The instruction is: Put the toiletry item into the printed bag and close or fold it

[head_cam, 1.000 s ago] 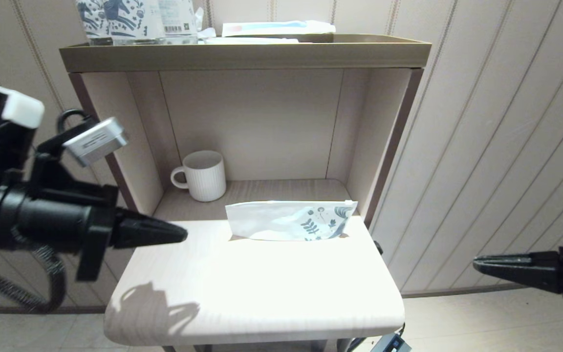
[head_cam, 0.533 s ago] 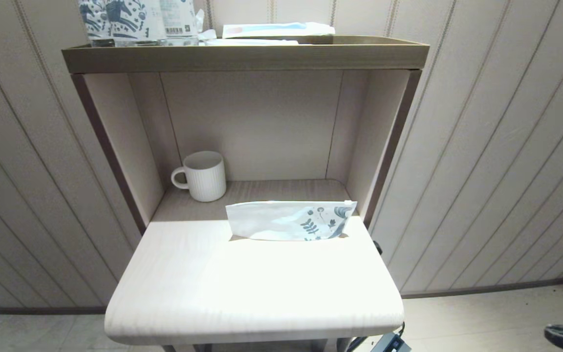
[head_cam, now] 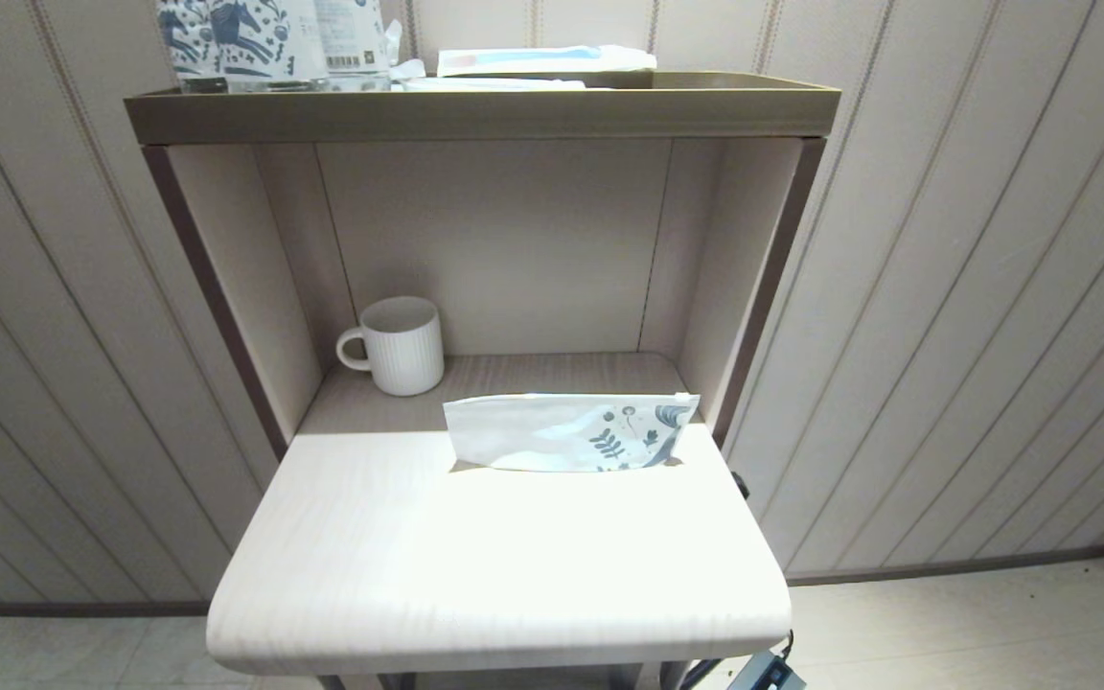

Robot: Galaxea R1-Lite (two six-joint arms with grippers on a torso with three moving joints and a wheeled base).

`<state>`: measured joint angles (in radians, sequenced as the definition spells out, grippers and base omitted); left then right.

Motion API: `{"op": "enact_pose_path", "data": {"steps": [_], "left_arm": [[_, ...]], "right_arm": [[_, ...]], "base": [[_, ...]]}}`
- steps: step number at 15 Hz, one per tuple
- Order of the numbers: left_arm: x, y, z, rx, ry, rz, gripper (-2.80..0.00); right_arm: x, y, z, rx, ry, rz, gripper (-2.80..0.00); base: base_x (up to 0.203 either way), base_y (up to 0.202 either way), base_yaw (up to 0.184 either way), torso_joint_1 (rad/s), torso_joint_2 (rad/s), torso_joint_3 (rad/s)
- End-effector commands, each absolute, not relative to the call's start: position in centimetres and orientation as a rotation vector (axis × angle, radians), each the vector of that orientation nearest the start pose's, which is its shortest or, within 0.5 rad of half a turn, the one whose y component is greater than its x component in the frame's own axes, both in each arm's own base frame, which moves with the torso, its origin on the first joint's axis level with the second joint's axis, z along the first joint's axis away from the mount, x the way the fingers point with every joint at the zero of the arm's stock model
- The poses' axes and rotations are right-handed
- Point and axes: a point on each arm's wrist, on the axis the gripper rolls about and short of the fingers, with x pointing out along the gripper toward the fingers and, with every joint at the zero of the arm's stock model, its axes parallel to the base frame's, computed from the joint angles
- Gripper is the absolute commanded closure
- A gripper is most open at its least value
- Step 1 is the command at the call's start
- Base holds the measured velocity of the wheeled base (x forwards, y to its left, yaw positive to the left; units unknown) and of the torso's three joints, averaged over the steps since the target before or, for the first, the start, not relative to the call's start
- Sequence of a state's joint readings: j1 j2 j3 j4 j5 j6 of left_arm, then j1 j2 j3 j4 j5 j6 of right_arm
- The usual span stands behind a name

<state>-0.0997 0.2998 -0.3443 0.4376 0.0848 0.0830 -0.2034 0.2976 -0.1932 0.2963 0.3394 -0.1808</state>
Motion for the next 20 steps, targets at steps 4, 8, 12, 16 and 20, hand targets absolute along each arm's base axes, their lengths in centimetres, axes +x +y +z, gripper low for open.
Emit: {"op": "enact_pose_path", "data": {"steps": [4, 8, 12, 16, 20], "left_arm": [[-3.7, 0.2, 8.5, 0.174, 0.198, 0.09, 0.0], [-3.4, -0.1, 7.4, 0.145, 0.194, -0.057, 0.0], [-3.2, -0.1, 7.5, 0.161, 0.158, -0.062, 0.0], [-3.2, -0.1, 7.5, 0.164, 0.159, -0.055, 0.0], [-3.2, -0.1, 7.5, 0.164, 0.159, -0.058, 0.0]], "right_arm": [[-0.1, 0.5, 9.4, -0.049, 0.187, -0.009, 0.0], [0.1, 0.7, 9.5, -0.121, 0.11, 0.113, 0.0], [-0.5, 1.0, 9.2, -0.076, 0.225, 0.319, 0.0], [-0.2, 0.2, 8.8, -0.104, 0.223, -0.019, 0.0], [-0.2, 0.1, 8.1, -0.15, 0.243, -0.043, 0.0]], "base": [[0.0, 0.0, 0.0, 0.0, 0.0, 0.0], [0.0, 0.0, 0.0, 0.0, 0.0, 0.0], [0.0, 0.0, 0.0, 0.0, 0.0, 0.0], [0.0, 0.0, 0.0, 0.0, 0.0, 0.0], [0.0, 0.0, 0.0, 0.0, 0.0, 0.0]]}}
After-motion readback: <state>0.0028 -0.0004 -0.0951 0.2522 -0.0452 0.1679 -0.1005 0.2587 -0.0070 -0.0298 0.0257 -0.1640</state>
